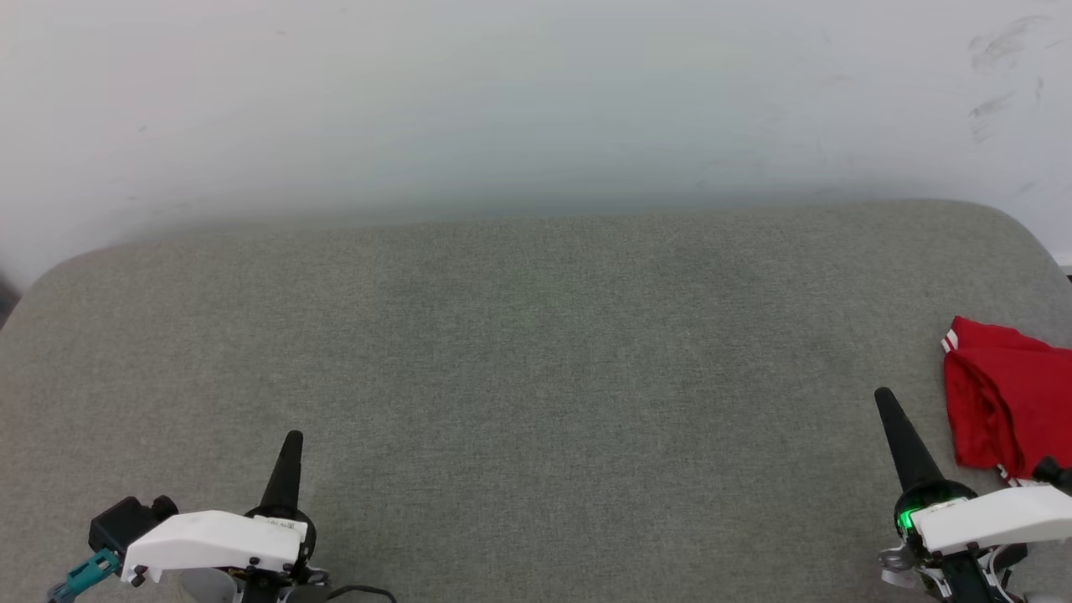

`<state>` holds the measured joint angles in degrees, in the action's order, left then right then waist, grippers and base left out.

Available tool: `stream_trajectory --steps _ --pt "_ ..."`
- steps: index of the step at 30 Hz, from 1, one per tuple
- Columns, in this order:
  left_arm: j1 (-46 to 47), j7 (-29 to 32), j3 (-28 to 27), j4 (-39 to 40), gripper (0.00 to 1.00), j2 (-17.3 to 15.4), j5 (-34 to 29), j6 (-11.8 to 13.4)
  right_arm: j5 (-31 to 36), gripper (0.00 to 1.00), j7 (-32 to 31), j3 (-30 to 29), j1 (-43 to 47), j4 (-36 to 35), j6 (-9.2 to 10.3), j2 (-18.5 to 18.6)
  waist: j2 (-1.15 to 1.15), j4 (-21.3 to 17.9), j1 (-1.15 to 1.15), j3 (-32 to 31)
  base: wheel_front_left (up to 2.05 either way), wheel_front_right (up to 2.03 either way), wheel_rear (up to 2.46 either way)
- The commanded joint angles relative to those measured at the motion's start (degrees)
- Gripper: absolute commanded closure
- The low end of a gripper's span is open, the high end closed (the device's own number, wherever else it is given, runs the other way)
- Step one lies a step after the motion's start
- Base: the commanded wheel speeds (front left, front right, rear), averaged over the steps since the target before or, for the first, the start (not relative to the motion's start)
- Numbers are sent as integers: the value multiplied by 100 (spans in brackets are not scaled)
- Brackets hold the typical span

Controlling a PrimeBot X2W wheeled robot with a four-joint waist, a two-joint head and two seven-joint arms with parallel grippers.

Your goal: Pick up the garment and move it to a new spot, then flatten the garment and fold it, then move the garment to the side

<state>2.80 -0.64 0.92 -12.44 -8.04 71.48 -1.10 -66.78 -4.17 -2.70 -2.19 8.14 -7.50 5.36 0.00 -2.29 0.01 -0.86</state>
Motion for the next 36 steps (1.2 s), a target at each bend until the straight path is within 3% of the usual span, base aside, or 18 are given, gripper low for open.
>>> stream_trajectory --steps 1,36 --pt "146 46 -80 27 100 22 136 -65 -177 100 -27 -26 -119 7 1 -17 0 7 -1 3 0 0 0" --pt "301 500 -533 -107 100 358 1488 -468 -1847 100 -135 -228 -328 414 1 -147 0 146 -1 66 0 0 0"
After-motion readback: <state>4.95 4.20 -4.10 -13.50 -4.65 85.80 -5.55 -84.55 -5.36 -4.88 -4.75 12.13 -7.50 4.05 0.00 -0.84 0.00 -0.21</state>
